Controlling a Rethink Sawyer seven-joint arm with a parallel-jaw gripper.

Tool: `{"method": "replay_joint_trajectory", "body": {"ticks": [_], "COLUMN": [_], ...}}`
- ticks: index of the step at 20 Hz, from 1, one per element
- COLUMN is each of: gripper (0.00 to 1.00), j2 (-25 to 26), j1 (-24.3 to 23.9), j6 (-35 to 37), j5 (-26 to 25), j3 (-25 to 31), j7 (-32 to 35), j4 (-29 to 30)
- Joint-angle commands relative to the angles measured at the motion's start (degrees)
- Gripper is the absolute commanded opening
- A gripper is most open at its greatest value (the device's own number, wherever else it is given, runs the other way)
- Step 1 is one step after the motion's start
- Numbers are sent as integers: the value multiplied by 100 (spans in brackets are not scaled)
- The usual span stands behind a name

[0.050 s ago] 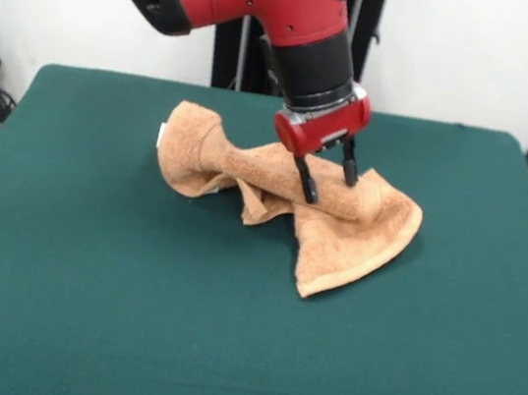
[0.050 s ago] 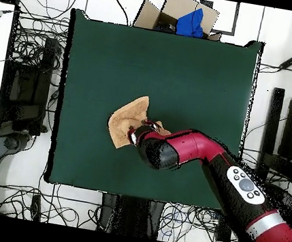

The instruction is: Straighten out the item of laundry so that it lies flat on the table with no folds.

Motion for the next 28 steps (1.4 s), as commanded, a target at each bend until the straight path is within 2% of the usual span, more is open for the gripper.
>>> {"method": "replay_joint_trajectory", "body": {"ticks": [1,16,23,28], "gripper": [100,100,100,100], "j2": [337,580,464,388], "j1": [90,111,104,151], "j6": [724,667,201,126], "j5": [-58,-62,-61,26], "j3": [308,160,28,-104], "j7": [-1304,-1424,-758,-430], "j4": [-438,-538,-437,-482]}}
